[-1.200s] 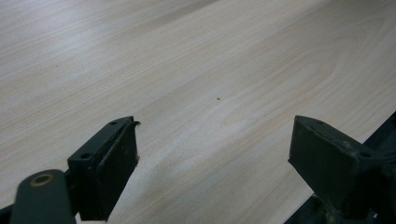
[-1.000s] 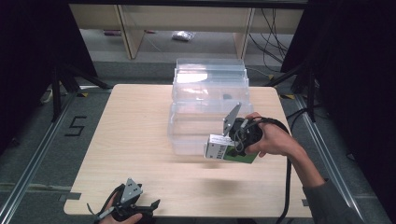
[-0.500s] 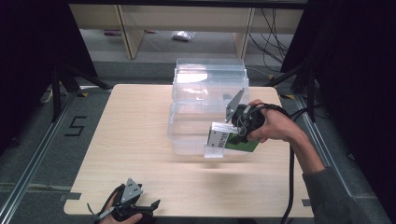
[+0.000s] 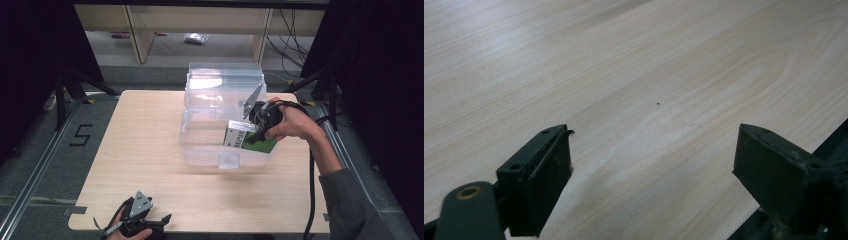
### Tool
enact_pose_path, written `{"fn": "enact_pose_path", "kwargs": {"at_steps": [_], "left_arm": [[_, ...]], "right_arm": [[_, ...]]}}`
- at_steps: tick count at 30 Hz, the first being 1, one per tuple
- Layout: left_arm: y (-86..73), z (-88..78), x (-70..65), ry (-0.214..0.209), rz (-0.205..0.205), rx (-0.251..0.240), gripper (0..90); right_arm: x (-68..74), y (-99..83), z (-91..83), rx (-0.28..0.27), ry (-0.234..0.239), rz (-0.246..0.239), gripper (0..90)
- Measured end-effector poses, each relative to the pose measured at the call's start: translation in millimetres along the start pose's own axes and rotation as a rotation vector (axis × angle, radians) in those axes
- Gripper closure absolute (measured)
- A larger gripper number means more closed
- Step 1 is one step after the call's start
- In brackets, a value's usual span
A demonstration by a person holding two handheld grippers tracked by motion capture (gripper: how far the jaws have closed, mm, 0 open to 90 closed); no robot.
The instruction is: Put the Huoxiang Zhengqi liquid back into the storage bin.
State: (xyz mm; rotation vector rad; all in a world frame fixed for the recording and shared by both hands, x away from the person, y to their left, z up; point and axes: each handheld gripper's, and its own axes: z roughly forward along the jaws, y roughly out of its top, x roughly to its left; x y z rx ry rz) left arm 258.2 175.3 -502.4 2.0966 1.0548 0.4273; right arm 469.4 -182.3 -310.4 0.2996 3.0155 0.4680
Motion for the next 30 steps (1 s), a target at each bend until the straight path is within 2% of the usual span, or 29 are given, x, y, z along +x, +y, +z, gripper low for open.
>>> {"fn": "enact_pose_path", "kwargs": {"at_steps": [2,4,5,8,9,10,11,12,13,14,17,22,23,24,25,28,30], "left_arm": [[0.0,0.3,-0.4,0.003,-0.006,-0.001,14.9],[-0.1,-0.1,0.0,-0.002,0.001,0.000,14.8],[0.0,-0.2,-0.1,-0.002,0.000,0.000,14.9],[-0.3,0.6,-0.6,-0.002,-0.006,-0.007,14.8],[-0.3,0.7,-0.6,-0.002,-0.008,-0.007,14.8],[-0.3,0.8,-0.8,0.004,-0.008,-0.005,14.8],[-0.2,0.6,-0.7,0.000,-0.008,-0.003,14.8],[-0.3,0.8,-0.8,0.002,-0.009,-0.006,14.8],[-0.5,1.3,-0.7,-0.002,-0.011,-0.014,14.8],[-0.3,0.9,-0.6,-0.003,-0.010,-0.008,14.9],[-0.5,1.2,-0.7,-0.002,-0.010,-0.012,14.9],[-0.2,0.3,-0.9,-0.001,-0.011,-0.003,14.9],[-0.2,0.3,-1.0,-0.001,-0.012,-0.004,14.9],[-0.2,0.4,-1.0,-0.001,-0.012,-0.004,14.9],[-0.2,0.3,-0.9,-0.001,-0.011,-0.003,14.9],[-0.2,0.3,-0.9,-0.001,-0.011,-0.003,14.9],[-0.2,0.4,-0.9,-0.001,-0.012,-0.004,14.8]], "right_arm": [[-4.6,-0.9,1.0,0.004,0.000,0.016,64.8],[-13.4,-1.1,2.9,-0.003,0.001,-0.015,64.8],[-13.3,-1.7,2.5,0.006,-0.002,0.016,64.8],[-23.4,-2.1,5.4,-0.001,-0.006,-0.010,64.8],[-24.1,-2.6,5.7,0.006,-0.004,0.011,64.7],[-27.5,-2.8,7.3,0.000,0.001,-0.004,64.8],[-28.8,-3.4,7.7,0.005,-0.003,0.010,64.8],[-33.5,-3.7,10.2,-0.004,0.000,-0.015,64.8],[-33.2,-4.3,10.9,0.006,-0.001,0.024,64.7],[-35.4,-4.8,12.5,0.011,0.006,0.025,64.7],[-43.5,-6.4,17.1,0.035,-0.020,-0.011,64.7],[-49.8,-7.5,24.8,0.036,-0.024,0.004,64.7],[-51.3,-7.1,27.1,0.036,-0.023,-0.010,64.7],[-50.9,-6.8,28.6,0.048,-0.027,-0.001,64.7],[-52.1,-6.5,30.6,0.053,-0.021,-0.013,64.7],[-53.6,-6.1,35.5,0.047,-0.012,-0.018,64.7],[-53.5,-6.8,39.0,0.055,-0.011,-0.004,64.7]]}}
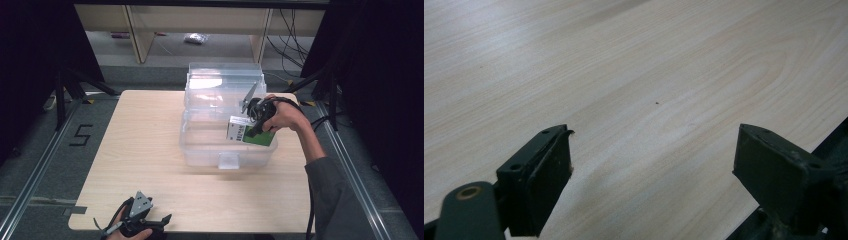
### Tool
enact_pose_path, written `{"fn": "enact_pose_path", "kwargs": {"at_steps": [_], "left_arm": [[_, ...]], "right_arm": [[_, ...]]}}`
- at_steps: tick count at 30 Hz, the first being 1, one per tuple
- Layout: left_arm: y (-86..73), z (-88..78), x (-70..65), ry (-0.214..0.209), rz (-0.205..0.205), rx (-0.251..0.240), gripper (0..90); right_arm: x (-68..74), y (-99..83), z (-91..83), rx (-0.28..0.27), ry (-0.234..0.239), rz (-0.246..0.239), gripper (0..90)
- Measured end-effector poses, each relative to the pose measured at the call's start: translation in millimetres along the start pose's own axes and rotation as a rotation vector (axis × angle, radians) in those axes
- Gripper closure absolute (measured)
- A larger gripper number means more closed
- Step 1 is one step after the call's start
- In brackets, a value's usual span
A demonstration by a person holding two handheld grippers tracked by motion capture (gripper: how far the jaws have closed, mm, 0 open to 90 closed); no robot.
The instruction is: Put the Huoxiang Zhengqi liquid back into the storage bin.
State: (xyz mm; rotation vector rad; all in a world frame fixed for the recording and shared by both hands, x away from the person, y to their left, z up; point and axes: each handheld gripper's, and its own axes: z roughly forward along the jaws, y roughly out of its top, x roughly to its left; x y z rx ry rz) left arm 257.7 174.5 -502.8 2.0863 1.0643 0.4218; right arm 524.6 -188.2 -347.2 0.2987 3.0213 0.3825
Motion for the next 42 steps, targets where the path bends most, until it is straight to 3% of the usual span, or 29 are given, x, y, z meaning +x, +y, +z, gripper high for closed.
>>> {"fn": "enact_pose_path", "kwargs": {"at_steps": [14,19,20,22,25,26,30,37,39,42], "left_arm": [[-0.1,0.5,0.4,-0.003,0.002,-0.005,14.8],[0.1,0.3,0.4,-0.001,0.001,-0.002,14.9],[-0.1,0.6,0.3,0.001,0.000,-0.005,14.8],[0.1,0.2,0.4,-0.001,0.001,-0.001,14.9],[0.0,0.2,0.7,0.001,0.003,0.000,14.9],[-0.2,0.5,0.8,0.000,0.002,-0.004,14.9],[0.0,0.2,0.4,-0.001,0.001,-0.001,14.9],[-0.1,0.8,0.5,0.000,0.002,-0.005,14.9],[-0.1,0.8,0.5,0.000,0.000,-0.005,14.9],[-0.2,0.4,0.2,-0.005,-0.004,-0.005,14.9]], "right_arm": [[-5.7,-4.3,22.6,0.009,0.013,-0.008,64.5],[-7.8,-8.4,29.4,0.026,0.026,0.012,64.5],[-9.2,-9.1,31.0,0.019,0.031,-0.008,64.5],[-8.1,-10.7,32.8,0.033,0.027,0.023,64.5],[-10.0,-11.6,35.1,0.038,0.025,0.009,64.4],[-7.6,-11.8,34.6,0.055,0.019,0.043,64.4],[-10.8,-13.4,38.3,0.025,0.033,0.004,64.4],[-10.0,-20.2,46.2,0.033,0.044,0.019,64.3],[-11.2,-21.0,48.2,0.029,0.047,-0.009,64.2],[-10.7,-21.9,48.9,0.038,0.052,0.000,64.2]]}}
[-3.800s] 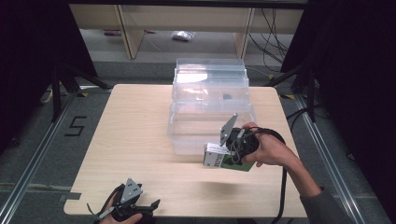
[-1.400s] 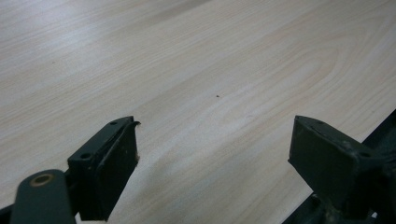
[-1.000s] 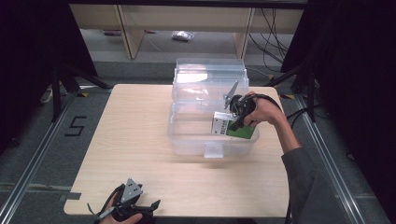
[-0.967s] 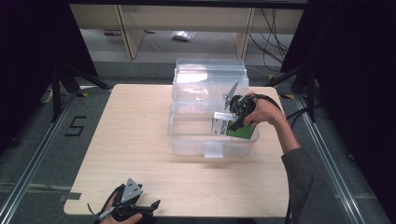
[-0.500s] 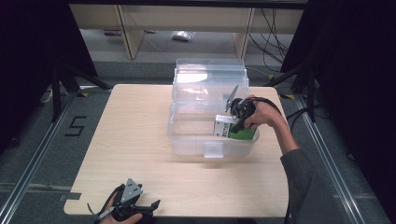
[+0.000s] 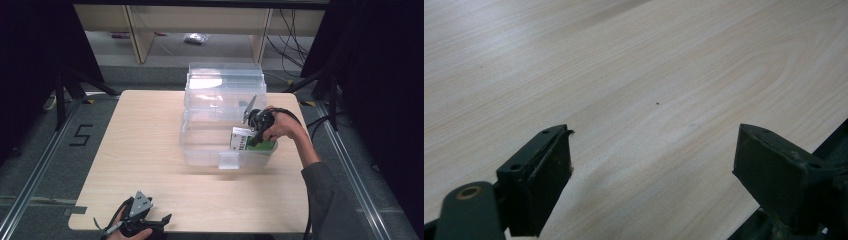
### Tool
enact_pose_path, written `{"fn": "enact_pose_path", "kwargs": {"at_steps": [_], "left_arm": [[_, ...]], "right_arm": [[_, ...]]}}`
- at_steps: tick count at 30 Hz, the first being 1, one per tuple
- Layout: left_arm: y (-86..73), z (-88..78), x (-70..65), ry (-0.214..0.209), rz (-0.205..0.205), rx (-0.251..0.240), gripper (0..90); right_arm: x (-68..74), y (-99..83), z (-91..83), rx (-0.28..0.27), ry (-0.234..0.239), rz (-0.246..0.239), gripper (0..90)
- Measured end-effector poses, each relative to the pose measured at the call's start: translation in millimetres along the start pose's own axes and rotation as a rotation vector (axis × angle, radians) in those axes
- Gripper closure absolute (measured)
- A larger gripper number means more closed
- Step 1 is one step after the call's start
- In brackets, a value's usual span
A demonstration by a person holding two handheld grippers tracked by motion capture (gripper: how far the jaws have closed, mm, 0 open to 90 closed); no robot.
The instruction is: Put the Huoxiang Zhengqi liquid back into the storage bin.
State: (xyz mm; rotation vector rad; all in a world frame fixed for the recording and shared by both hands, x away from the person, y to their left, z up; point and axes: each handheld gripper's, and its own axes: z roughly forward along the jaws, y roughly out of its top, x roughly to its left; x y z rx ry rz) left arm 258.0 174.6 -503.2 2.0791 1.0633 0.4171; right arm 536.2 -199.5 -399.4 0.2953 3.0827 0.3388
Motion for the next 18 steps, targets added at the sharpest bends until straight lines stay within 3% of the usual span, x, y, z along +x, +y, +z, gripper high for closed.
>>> {"fn": "enact_pose_path", "kwargs": {"at_steps": [4,6,7,10,18], "left_arm": [[0.2,-0.6,0.8,0.002,0.012,0.007,14.9],[0.4,-0.9,1.0,-0.001,0.014,0.011,14.9],[0.1,0.2,0.3,0.002,0.003,-0.001,14.9],[0.1,0.0,0.4,0.005,0.003,0.000,14.9],[0.1,-0.2,0.5,0.004,0.005,0.001,14.9]], "right_arm": [[1.8,1.2,1.2,0.003,-0.005,-0.011,64.0],[3.8,2.0,1.8,0.018,-0.005,0.012,64.0],[1.9,2.4,2.6,0.011,-0.007,-0.019,64.0],[2.1,3.4,5.3,0.016,0.001,-0.028,64.0],[3.4,3.5,10.1,0.048,0.006,-0.012,63.8]]}}
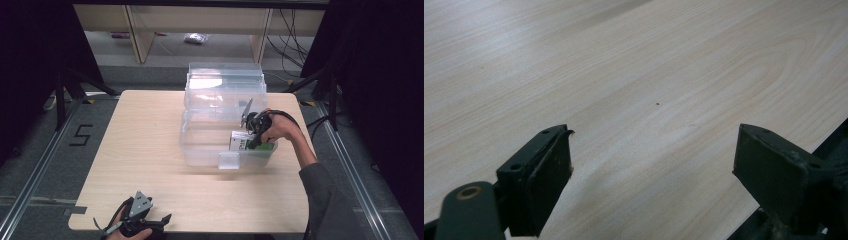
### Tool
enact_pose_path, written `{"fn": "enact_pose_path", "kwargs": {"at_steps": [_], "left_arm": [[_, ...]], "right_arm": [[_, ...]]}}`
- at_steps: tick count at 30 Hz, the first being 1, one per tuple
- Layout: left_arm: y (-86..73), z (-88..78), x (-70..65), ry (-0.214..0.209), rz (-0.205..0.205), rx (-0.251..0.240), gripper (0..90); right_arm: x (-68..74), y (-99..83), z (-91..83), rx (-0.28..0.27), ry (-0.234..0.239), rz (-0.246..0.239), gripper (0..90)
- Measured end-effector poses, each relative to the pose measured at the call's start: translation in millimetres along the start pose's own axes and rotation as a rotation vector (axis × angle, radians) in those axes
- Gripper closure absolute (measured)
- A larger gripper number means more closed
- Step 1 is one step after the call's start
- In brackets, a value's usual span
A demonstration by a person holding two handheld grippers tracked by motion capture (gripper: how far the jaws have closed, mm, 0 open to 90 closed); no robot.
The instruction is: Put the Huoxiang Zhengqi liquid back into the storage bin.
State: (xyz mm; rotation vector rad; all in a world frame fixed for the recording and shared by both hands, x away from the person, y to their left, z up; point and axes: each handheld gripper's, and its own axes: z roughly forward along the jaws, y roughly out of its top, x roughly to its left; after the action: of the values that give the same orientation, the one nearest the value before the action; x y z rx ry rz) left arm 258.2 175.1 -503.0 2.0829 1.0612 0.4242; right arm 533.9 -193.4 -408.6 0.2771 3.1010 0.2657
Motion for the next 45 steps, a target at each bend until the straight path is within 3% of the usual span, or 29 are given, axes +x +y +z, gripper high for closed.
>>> {"fn": "enact_pose_path", "kwargs": {"at_steps": [1,11,14,16,30,32,33,38,45], "left_arm": [[0.0,0.1,-0.3,0.000,-0.003,-0.001,14.9],[0.2,0.2,0.2,0.002,0.004,0.003,14.9],[0.2,-0.6,0.5,-0.004,0.010,0.010,14.9],[0.2,0.6,-0.2,0.000,0.002,-0.002,14.9],[0.7,-0.1,-0.4,0.004,0.005,0.007,14.9],[0.6,0.0,-0.4,0.004,0.005,0.007,14.9],[0.6,0.1,-0.6,0.004,0.005,0.007,14.9],[0.6,0.2,-0.5,0.006,0.005,0.007,14.9],[0.7,0.4,-0.4,0.004,0.005,0.008,14.9]], "right_arm": [[-1.5,0.0,0.4,-0.006,0.001,-0.025,63.8],[-1.4,-5.6,4.8,-0.019,0.011,0.009,62.6],[0.7,-5.9,-0.3,-0.038,0.023,0.038,60.5],[0.3,-5.8,-4.9,-0.046,0.025,0.024,59.3],[9.0,-13.2,-33.3,-0.134,-0.039,0.117,49.7],[9.9,-13.4,-33.9,-0.159,-0.033,0.121,48.9],[12.1,-13.9,-36.8,-0.173,-0.034,0.150,46.8],[13.4,-16.3,-43.1,-0.224,-0.063,0.177,44.1],[18.7,-19.0,-48.8,-0.242,-0.081,0.199,43.3]]}}
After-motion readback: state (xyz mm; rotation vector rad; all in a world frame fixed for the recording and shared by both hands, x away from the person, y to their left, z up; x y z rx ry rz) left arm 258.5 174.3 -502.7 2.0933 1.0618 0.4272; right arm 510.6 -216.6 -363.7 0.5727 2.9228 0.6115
